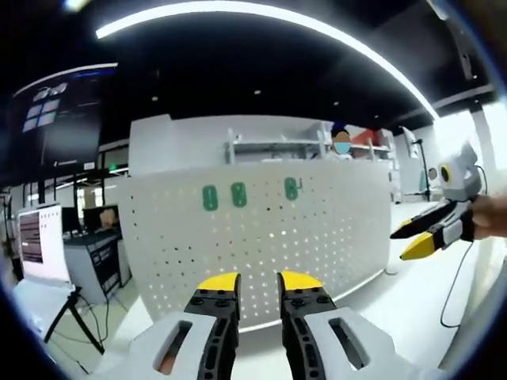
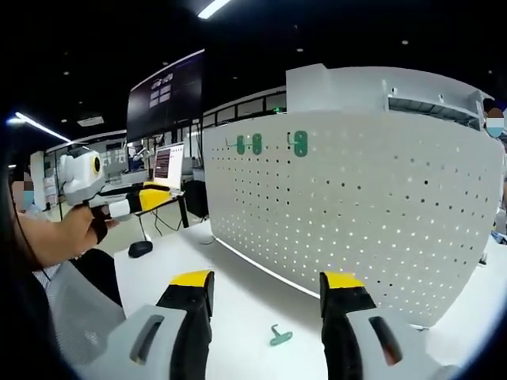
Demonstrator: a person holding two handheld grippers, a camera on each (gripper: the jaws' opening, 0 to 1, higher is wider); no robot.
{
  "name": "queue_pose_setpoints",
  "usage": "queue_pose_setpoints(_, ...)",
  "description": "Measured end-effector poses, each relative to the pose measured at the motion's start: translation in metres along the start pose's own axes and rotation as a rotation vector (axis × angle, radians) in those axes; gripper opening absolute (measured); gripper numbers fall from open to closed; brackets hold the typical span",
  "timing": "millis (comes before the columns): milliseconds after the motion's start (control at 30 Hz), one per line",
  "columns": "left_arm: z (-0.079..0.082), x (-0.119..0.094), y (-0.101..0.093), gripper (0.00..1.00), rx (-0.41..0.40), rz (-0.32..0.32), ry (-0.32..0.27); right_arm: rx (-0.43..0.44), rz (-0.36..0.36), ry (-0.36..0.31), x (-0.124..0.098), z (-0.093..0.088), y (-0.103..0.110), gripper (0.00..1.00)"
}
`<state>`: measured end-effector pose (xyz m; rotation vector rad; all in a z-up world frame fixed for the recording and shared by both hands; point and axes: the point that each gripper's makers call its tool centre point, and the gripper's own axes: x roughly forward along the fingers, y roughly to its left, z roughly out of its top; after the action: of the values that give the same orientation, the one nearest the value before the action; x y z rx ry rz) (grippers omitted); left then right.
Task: Insert the hook assembly into the mounting plate slot until the hook locks in place.
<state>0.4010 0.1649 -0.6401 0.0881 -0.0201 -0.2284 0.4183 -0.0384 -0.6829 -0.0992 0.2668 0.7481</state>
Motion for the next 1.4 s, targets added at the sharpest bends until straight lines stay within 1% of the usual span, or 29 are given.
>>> queue_pose_setpoints(233, -0.001, -0.001, -0.005, 0.19, -0.004, -0.015, -0.004, 0.001, -0.019, 0.033, 0.004, -0.013, -0.011, 0.51)
queue_pose_setpoints(433, -0.005, -0.001, -0.012, 0.19, -0.013, -0.035, 0.0, 0.028, -0.05, 0.105, 0.017, -0.043, -0.027, 0.5)
queue_pose_setpoints(467, -0.006, 0.0, -0.012, 0.19, -0.014, -0.037, 0.001, 0.034, -0.047, 0.124, 0.02, -0.05, -0.027, 0.49)
queue_pose_setpoints(567, -0.009, 0.001, -0.015, 0.18, -0.02, -0.046, 0.009, 0.038, -0.046, 0.155, 0.028, -0.063, -0.026, 0.48)
queue_pose_setpoints(733, -0.013, 0.001, -0.019, 0.18, -0.017, -0.061, 0.019, 0.053, -0.033, 0.195, 0.04, -0.079, -0.023, 0.48)
queue_pose_setpoints(967, -0.02, 0.0, -0.022, 0.18, -0.022, -0.073, 0.034, 0.065, -0.024, 0.276, 0.062, -0.11, -0.02, 0.45)
queue_pose_setpoints(1100, -0.023, -0.001, -0.024, 0.18, -0.023, -0.075, 0.042, 0.088, -0.002, 0.31, 0.07, -0.122, -0.016, 0.45)
queue_pose_setpoints(1200, -0.028, -0.001, -0.027, 0.18, -0.03, -0.081, 0.054, 0.088, 0.005, 0.327, 0.075, -0.129, -0.014, 0.45)
queue_pose_setpoints(1400, -0.034, -0.002, -0.032, 0.17, -0.035, -0.091, 0.072, 0.115, 0.03, 0.363, 0.081, -0.142, -0.012, 0.42)
